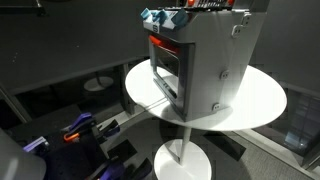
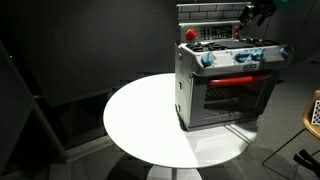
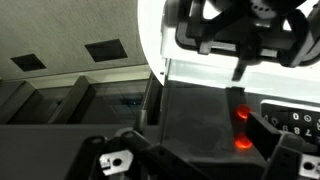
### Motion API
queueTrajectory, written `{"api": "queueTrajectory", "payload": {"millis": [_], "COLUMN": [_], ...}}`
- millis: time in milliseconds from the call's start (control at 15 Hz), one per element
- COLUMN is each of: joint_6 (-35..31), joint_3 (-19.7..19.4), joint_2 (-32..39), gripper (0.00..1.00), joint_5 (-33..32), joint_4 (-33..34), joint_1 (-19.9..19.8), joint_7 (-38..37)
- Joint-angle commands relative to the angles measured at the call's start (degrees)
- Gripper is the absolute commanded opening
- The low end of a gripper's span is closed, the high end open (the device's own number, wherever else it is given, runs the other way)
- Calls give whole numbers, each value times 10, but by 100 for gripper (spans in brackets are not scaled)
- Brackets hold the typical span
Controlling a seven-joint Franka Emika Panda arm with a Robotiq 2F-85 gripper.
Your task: Press the top switch on the stove
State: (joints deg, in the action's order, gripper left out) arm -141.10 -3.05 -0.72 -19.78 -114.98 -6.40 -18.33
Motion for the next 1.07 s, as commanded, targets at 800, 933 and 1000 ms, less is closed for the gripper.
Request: {"api": "queueTrajectory", "payload": {"millis": [800, 933, 1000], "joint_6": [14, 14, 14], "joint_3": [-14, -16, -17], "joint_2": [40, 42, 43], "gripper": [100, 100, 100], "joint_5": [-19, -21, -20], "joint_4": [57, 60, 62], "joint_1": [9, 8, 8], "joint_7": [-22, -23, -24]}}
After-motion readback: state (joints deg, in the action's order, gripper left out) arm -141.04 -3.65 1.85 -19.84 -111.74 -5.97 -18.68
